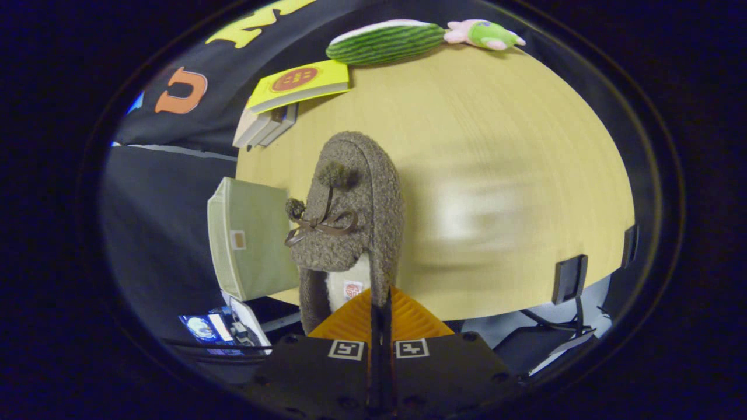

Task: Open the storage box then place both shoes into the box .Put the left shoe in first, then the right shoe, with the right side of both shoes facing outward in a uniform manner.

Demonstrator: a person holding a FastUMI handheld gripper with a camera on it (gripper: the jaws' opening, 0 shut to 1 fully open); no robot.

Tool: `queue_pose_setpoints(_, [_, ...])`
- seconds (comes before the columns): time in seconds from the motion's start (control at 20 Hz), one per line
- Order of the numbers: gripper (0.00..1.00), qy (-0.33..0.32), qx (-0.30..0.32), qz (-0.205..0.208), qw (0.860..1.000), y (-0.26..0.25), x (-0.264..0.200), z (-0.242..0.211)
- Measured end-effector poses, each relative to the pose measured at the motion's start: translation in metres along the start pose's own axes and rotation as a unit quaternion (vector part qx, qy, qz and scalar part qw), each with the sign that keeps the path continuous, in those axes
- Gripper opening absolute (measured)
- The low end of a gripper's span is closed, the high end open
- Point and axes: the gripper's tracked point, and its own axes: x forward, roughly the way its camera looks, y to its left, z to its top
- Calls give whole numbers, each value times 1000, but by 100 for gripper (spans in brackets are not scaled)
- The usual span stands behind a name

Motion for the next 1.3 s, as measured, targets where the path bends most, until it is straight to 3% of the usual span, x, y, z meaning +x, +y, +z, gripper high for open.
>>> queue_pose_setpoints(0.35, [6,-51,-22,32,998,146,-23,-4])
queue_pose_setpoints(0.75, [6,-15,-51,23,998,274,26,-31])
queue_pose_setpoints(1.0, [6,-9,-36,-5,999,303,77,-33])
queue_pose_setpoints(1.3, [6,9,-7,-38,999,296,112,-42])
